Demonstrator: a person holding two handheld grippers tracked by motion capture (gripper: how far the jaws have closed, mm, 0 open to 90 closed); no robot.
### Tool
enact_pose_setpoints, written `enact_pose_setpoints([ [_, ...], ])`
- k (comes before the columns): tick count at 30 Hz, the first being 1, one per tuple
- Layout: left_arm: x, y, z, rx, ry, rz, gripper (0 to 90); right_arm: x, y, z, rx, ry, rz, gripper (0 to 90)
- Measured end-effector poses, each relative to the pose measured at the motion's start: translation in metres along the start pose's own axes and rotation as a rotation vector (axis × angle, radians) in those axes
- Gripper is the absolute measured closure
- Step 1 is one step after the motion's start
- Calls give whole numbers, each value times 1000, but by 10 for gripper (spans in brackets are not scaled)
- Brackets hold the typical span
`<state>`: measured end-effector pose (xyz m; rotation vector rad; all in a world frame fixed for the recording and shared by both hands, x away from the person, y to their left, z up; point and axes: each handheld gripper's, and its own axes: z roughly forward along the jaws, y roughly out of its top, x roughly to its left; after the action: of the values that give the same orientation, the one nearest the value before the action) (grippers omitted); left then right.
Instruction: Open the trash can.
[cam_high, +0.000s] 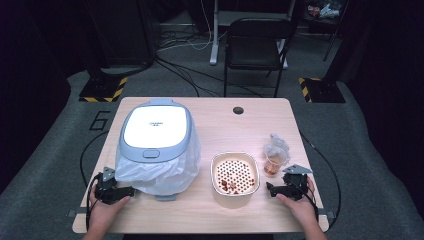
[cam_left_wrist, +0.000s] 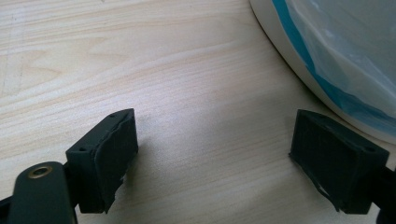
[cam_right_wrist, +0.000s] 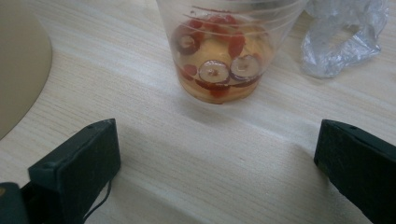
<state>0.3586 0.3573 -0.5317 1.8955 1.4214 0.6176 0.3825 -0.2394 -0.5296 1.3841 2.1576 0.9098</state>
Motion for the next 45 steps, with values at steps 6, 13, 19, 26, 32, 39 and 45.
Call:
enact_pose_setpoints([
  [6, 0, -1, -1, -5, 0, 0, 177, 0, 0, 0, 0, 0, -2, 0],
  [13, 0, -1, -1, -15, 0, -6, 179, 0, 0, 0, 1, 3, -3, 0],
  [19, 0, -2, -5, -15, -16, 3, 269, 0, 0, 0, 0, 1, -3, 0],
  [26, 2, -2, -9, -8, -31, -22, 336, 1, 0, 0, 1, -1, 3, 0],
  [32, -4, 1, -17, 41, -27, -35, 384, 1, 0, 0, 0, -2, 4, 0],
  [39, -18, 3, -43, 74, -104, 10, 511, 1, 0, 0, 0, -2, 4, 0],
  [45, -33, 1, -63, 36, -182, 29, 647, 1, 0, -1, 2, -3, 10, 0],
])
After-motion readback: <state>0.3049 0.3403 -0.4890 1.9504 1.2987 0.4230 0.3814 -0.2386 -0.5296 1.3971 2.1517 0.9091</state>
